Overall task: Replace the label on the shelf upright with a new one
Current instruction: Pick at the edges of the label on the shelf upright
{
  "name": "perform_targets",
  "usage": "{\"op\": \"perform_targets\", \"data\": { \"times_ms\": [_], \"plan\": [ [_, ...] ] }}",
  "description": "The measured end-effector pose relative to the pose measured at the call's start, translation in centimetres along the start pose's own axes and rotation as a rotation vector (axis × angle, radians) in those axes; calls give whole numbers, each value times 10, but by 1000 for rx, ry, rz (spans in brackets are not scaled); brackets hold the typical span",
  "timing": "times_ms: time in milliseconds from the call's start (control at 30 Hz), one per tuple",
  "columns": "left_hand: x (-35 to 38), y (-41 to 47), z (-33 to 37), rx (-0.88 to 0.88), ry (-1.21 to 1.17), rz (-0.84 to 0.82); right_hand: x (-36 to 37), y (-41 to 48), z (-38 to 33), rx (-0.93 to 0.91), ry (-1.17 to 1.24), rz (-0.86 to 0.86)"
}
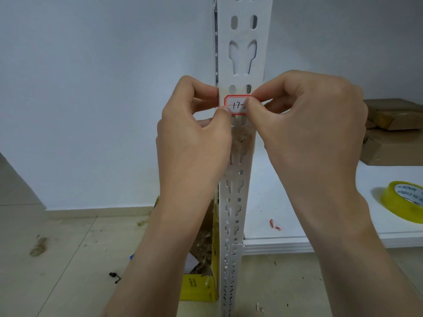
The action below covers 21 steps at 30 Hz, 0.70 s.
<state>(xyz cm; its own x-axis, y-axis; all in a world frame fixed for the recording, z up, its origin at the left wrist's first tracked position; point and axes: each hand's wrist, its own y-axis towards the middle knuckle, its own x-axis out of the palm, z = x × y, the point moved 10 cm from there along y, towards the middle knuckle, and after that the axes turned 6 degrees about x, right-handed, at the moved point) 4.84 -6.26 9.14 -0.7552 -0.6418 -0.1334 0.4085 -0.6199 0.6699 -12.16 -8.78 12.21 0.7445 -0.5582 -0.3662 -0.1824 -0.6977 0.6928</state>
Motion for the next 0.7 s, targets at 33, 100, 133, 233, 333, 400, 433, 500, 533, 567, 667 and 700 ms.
{"op": "perform_targets", "data": {
  "times_ms": [33,100,133,233,333,400,433,500,533,567,667,700],
  "plan": [
    [0,0,0,1,-1,0,0,0,0,-2,-1,3],
    [0,0,0,2,-5,1,0,-1,-1,5,-10,-3],
    [0,0,0,3,-4,1,1,-1,-1,6,-15,-9],
    [0,-1,0,1,-6,-1,2,0,-1,1,-20,-16],
    [1,-1,-1,-3,-17,-2,2,1,-1,6,-14,-18],
    [0,0,0,-2,-17,-3,3,2,0,11,-14,-31],
    [0,-1,0,0,-13,-3,3,2,-1,12,-14,-36],
    [0,-1,1,1,-10,1,4,2,-1,5,-12,-35],
    [0,-1,1,2,-9,4,4,3,-1,3,-12,-32],
    [0,-1,1,4,-8,8,4,3,0,2,-13,-30],
    [0,-1,2,8,-2,9,4,3,1,5,-4,-29],
    [0,0,2,9,4,5,3,2,1,5,8,-25]
  ]
}}
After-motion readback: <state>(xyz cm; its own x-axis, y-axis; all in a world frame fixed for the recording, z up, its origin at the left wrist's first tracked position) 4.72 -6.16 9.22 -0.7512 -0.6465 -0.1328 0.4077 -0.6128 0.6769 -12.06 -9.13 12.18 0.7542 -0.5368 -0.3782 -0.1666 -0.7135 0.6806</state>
